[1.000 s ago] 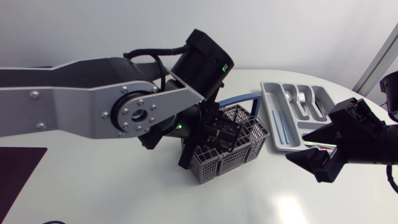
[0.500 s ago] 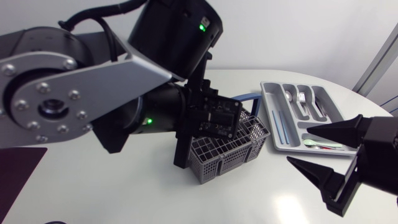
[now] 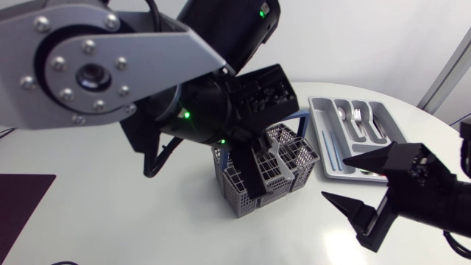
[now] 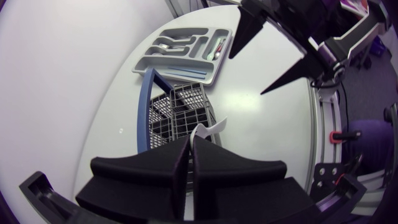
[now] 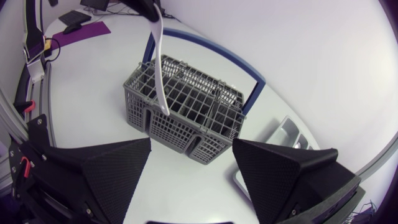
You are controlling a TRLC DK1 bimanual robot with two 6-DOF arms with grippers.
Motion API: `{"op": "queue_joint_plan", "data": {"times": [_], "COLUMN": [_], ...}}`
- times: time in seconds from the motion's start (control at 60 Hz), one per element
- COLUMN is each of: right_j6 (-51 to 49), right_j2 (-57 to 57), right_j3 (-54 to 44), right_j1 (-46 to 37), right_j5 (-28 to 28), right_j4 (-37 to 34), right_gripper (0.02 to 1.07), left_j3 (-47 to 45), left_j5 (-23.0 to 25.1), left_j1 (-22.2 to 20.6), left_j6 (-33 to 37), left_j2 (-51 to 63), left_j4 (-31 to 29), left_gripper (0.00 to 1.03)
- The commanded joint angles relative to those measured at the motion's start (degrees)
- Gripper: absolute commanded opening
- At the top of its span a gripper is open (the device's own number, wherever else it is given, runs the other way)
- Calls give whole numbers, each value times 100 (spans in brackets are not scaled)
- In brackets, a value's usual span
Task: Unload the cutlery basket into the drawer organizer.
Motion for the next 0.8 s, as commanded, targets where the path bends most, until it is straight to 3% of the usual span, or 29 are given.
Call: {"op": "queue_joint_plan", "data": {"times": [0.0,0.217,0.35,0.517,0.783], "right_j6": [173,138,147,155,138], "right_j2": [271,597,895,1247,2029], "right_j3": [112,121,191,279,543], "right_j1": [428,1386,1535,1781,2010], "right_j5": [345,1162,1189,1602,1944], "right_j4": [161,908,1242,1672,2244], "right_gripper": [96,96,96,95,68], "left_j3": [333,816,1010,1124,1291], "left_j5": [210,983,1221,1493,1897], "left_j1": [150,633,818,958,1090], "left_j6": [-810,-1751,-2102,-2392,-2691], "left_j2": [248,688,908,1083,1171], "left_j4": [-161,-451,-609,-741,-785], "left_gripper": [3,3,3,3,3]}}
